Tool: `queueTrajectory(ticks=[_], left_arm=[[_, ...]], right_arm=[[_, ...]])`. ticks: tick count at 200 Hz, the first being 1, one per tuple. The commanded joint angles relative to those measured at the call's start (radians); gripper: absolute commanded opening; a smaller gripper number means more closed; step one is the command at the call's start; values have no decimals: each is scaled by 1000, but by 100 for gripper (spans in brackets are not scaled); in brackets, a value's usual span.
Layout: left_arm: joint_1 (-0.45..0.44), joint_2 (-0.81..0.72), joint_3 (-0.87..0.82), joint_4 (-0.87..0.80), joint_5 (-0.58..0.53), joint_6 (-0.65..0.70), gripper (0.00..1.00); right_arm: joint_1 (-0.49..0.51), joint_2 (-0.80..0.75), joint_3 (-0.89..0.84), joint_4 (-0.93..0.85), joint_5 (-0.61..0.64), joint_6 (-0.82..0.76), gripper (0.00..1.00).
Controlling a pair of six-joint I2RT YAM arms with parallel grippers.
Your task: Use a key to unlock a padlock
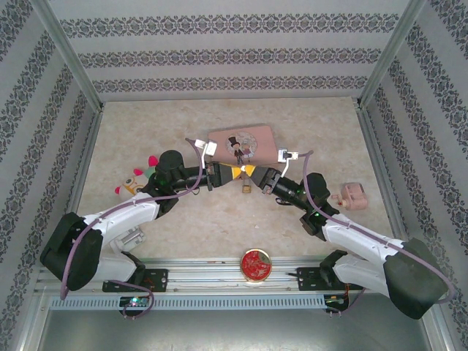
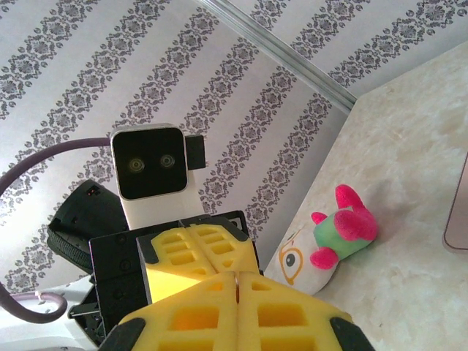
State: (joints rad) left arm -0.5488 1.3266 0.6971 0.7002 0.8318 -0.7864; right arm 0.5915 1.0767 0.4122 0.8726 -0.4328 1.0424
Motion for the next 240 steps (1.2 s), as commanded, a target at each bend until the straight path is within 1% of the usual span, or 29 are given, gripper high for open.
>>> queueTrajectory(ticks=[1,12,21,30,38,58,72,84,97,107,120,139,147,173,207,240], left_arm=[[19,-39,-2,0,22,45,0],[22,-52,10,-55,34,80,0],[26,-67,28,-122,44,120,0],[33,-86,49,-214,54,173,0],[39,-102,77,-312,67,240,0],[43,-141,180,-674,60,466,0],[42,-154,251,-893,48,622,0],[42,-164,295,-1033,39,730,0],[43,-177,326,-1124,35,813,0],[42,-188,336,-1161,36,852,0],[42,-204,343,-1180,48,884,0],[42,-218,354,-1213,82,927,0],[43,-220,355,-1221,98,939,0],[41,-219,349,-1223,144,951,0],[42,-211,342,-1205,176,950,0],[43,-199,338,-1188,191,940,0]], right_arm=[[-2,3,18,44,-18,-7,0],[-3,3,32,1,-34,-28,0],[-4,-2,48,-67,-41,-57,13],[-4,-15,58,-122,-34,-88,18],[-4,-27,62,-185,-22,-113,20],[-5,-69,68,-277,-3,-180,24],[-6,-99,70,-322,12,-217,25],[-9,-123,81,-370,7,-252,27],[-12,-140,122,-462,-19,-305,28],[-10,-148,143,-507,-32,-337,33],[-8,-156,153,-511,-61,-365,38],[6,-162,165,-508,-101,-402,39],[17,-162,171,-502,-116,-419,41],[55,-150,204,-502,-174,-469,41],[85,-87,251,-510,-272,-491,39],[106,-32,283,-513,-316,-502,31]])
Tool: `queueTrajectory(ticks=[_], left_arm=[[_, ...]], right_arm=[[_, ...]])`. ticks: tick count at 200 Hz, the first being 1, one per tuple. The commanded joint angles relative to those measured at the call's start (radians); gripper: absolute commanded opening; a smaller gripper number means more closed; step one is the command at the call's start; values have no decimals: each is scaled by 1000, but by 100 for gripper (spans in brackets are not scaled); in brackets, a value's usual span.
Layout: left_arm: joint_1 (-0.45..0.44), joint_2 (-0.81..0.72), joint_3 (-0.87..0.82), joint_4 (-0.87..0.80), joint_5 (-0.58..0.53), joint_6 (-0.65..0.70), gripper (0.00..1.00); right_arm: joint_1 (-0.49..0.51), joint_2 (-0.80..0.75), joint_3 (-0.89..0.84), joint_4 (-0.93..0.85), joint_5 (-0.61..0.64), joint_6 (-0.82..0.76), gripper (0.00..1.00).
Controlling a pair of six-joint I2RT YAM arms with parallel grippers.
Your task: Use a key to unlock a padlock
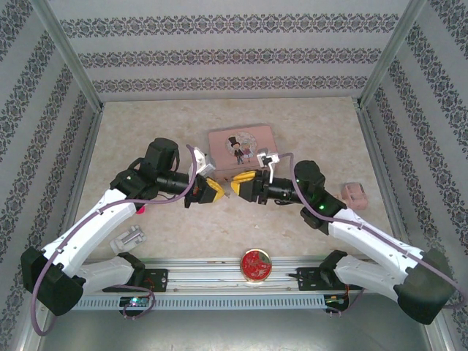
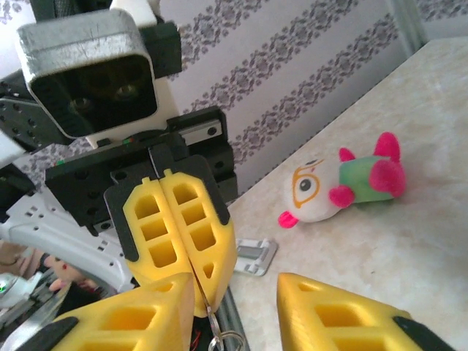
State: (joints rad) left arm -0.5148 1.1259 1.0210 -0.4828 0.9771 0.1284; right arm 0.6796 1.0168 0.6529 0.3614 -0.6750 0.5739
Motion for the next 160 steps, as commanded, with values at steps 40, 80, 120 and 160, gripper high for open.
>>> queueTrajectory(ticks=[40,80,120,160], left_arm=[[9,13,10,10,44,6,0],[9,25,13,17,42,-6,0],[8,25,12,24,37,-14,0],[10,20,12,29,31,-19,0]], right_arm=[[20,57,56,-2,-101,-43,27],[21,63,56,-2,-122,-39,23],[20,63,50,-10,-134,-35,23],[20,78,50,-19,-139,-34,22]])
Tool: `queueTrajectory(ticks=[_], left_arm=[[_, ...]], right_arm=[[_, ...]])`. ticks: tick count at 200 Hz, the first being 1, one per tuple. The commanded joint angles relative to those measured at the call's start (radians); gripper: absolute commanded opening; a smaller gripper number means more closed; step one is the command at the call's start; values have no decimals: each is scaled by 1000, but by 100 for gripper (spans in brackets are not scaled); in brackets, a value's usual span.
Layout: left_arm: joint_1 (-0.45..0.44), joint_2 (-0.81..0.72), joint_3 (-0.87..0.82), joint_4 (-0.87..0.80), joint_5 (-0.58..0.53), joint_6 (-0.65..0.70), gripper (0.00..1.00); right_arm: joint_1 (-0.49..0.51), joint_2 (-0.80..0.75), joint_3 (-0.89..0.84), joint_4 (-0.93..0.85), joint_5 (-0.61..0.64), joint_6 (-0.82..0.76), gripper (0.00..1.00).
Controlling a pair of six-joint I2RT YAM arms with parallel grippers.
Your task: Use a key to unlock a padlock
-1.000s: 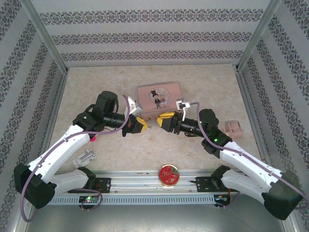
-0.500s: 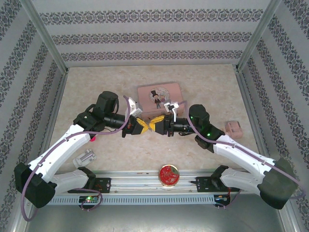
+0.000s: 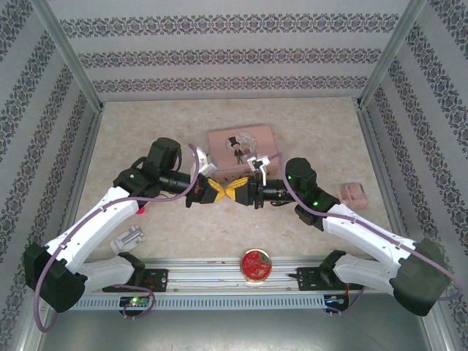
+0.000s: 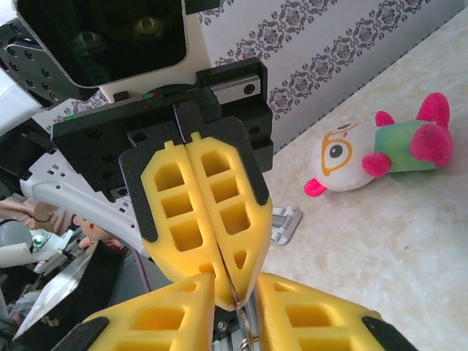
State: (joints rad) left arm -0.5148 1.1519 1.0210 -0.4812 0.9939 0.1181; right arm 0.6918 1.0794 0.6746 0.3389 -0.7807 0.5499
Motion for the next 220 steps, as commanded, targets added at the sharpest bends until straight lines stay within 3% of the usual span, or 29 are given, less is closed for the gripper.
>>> queueTrajectory(ticks=[1,220], left_arm=[[10,-7,12,27,13,-10,0],[25,-11,18,41,3,-34,0]], right_arm=[[8,16,28,3,-34,-10,22],[-16,21,-1,-17,-55,4,19]])
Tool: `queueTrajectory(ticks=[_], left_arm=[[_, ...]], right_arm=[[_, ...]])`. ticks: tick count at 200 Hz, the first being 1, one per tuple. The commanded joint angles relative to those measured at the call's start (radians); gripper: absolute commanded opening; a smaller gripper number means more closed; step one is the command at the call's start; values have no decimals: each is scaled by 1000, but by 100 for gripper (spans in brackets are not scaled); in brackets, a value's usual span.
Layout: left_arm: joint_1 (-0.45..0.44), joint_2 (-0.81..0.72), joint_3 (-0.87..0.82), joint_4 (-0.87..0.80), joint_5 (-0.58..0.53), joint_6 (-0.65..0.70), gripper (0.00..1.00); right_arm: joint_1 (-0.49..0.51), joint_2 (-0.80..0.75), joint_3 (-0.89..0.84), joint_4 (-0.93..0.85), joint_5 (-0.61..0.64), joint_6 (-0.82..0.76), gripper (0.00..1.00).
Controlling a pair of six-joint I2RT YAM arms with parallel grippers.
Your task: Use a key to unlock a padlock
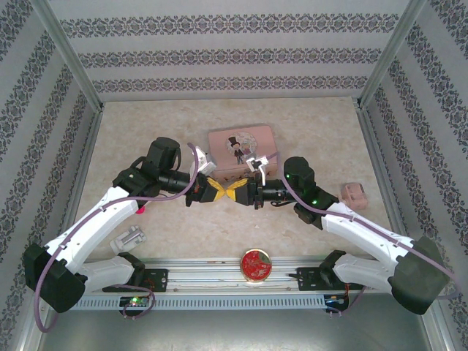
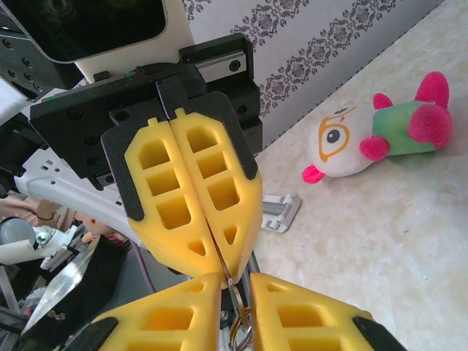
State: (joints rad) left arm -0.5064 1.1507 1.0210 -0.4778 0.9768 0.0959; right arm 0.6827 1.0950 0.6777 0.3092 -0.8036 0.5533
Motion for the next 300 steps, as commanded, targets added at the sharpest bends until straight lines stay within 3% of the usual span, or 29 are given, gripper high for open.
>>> queueTrajectory(ticks=[1,92,152,171,183,200,218,233,265,300], left_arm=[[17,-11,19,38,20,-13,0],[22,-7,15,53,36,-25,0],[29,-17,7,62,23,-38,0],[34,-20,0,84,13,-64,0],[41,-26,-6,102,-5,-87,15],[50,-36,-16,145,-39,-139,50],[68,-51,-29,193,-91,-205,70],[75,-72,-46,238,-179,-267,99],[76,-128,-115,330,-435,-380,99],[37,-121,-190,436,-606,-502,99]], right_arm=[[-7,5,-4,13,-32,0,19],[0,16,0,13,-40,3,19],[-2,2,-12,8,-35,-4,0],[-6,-11,-23,8,-36,-4,0],[-10,-25,-32,10,-33,-4,0],[-18,-51,-50,10,-19,-1,0],[-37,-86,-76,5,9,9,0],[-54,-118,-99,-14,47,18,0],[-61,-190,-112,-167,182,14,0],[-68,-267,-101,-402,418,31,0]])
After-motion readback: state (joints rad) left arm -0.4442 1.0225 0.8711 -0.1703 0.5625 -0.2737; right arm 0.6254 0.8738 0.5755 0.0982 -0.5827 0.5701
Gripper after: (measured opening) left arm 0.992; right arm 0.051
